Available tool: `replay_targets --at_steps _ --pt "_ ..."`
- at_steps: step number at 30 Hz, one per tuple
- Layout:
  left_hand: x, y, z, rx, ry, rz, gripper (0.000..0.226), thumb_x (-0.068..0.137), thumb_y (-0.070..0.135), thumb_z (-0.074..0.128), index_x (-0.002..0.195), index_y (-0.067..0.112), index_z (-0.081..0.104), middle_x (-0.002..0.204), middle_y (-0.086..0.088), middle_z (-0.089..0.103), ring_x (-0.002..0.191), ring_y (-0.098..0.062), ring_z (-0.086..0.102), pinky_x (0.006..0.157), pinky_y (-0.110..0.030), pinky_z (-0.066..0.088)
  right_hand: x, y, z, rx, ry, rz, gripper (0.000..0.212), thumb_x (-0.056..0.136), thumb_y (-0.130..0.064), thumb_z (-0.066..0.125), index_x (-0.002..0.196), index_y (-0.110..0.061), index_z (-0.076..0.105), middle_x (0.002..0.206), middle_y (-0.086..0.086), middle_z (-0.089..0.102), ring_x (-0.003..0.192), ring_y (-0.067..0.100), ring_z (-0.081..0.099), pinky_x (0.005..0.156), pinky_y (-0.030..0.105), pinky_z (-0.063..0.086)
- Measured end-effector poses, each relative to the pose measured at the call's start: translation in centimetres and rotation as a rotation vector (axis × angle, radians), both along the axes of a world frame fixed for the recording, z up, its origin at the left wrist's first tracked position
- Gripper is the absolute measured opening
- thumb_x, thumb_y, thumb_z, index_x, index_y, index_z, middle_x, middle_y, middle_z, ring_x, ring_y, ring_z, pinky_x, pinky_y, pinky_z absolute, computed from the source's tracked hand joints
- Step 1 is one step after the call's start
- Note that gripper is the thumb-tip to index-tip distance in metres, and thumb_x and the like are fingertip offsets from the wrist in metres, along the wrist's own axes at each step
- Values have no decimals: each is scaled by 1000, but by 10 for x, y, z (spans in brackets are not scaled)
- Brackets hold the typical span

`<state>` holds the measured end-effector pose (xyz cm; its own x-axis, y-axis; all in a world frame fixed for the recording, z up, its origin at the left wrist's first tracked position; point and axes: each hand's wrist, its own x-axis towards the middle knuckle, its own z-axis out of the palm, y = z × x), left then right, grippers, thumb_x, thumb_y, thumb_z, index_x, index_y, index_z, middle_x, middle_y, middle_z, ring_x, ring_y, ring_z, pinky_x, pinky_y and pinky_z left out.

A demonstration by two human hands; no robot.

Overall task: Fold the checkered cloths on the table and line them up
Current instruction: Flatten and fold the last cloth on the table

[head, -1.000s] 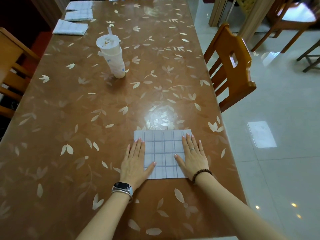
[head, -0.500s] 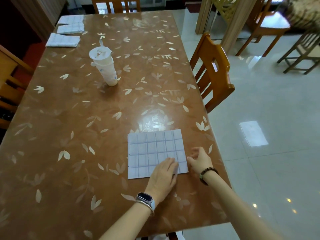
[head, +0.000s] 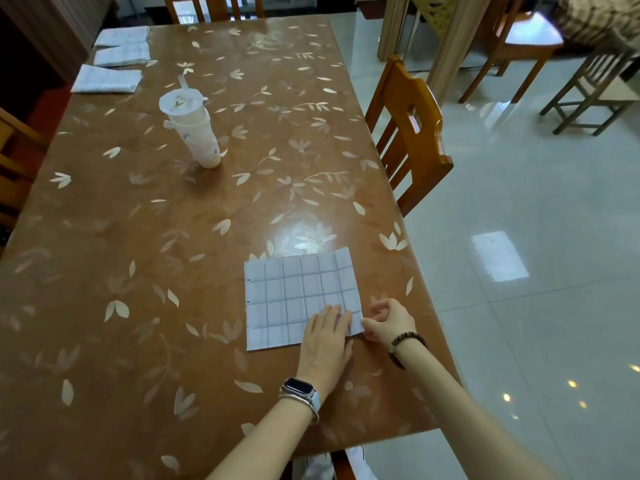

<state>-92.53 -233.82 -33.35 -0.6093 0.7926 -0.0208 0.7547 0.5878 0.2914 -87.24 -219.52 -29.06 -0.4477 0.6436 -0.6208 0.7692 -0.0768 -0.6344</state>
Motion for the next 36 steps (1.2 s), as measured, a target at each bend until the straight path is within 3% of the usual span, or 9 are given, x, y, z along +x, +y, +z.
replay_targets --at_steps 5,9,16,20,22,25,28,32,36 --pt "2 3 -7 76 48 -3 53 77 30 77 126 15 65 127 -4 66 119 -22 62 98 -41 51 2 -6 2 -119 65 -43 29 78 -6 74 100 -9 55 85 12 71 71 20 71 67 31 60" --pt "7 3 -9 167 28 43 48 91 33 44 131 15 62 131 -4 64 121 -21 61 102 -39 49 8 -11 12 -179 111 -8 28 79 -8 74 97 -13 53 81 8 72 62 16 67 57 24 54" --pt "13 -3 -2 211 -64 81 45 94 28 40 131 16 62 131 -2 65 122 -19 61 107 -39 44 19 -15 28 -188 237 37 29 78 -11 76 99 -13 56 83 6 73 65 12 68 57 18 51" --pt "16 -14 7 255 -170 158 52 96 30 26 134 19 59 134 0 62 131 -19 54 114 -33 30 29 -14 24 -16 242 101 29 80 -20 76 101 -23 56 84 -4 74 79 10 70 64 20 54" --pt "17 -26 14 288 -265 136 54 98 33 21 141 24 53 142 4 55 138 -13 43 121 -30 20 34 -11 19 126 271 97 33 81 -7 72 106 -22 56 91 -5 71 87 8 67 76 20 54" --pt "14 -48 21 353 -426 66 44 104 20 33 144 36 44 149 13 46 143 1 30 124 -31 13 37 -7 10 326 310 295 58 77 14 57 119 -26 56 117 -4 55 108 4 54 88 10 46" --pt "11 -71 27 358 -497 -24 53 103 9 40 144 42 41 150 15 44 143 5 26 123 -25 8 32 -3 -6 495 334 541 71 71 16 55 125 -31 57 139 -2 42 130 13 39 106 27 36" --pt "11 -105 29 302 -453 -110 57 99 5 45 144 40 44 151 12 44 145 -1 27 121 -22 7 24 -4 -17 644 367 670 54 69 13 68 104 -28 70 144 1 46 137 23 35 108 40 32" --pt "11 -136 29 190 -407 -101 56 99 6 48 146 36 43 151 8 44 143 -5 30 118 -16 10 25 -7 -21 678 402 736 34 67 6 77 81 -26 74 132 5 59 131 26 44 105 45 38"
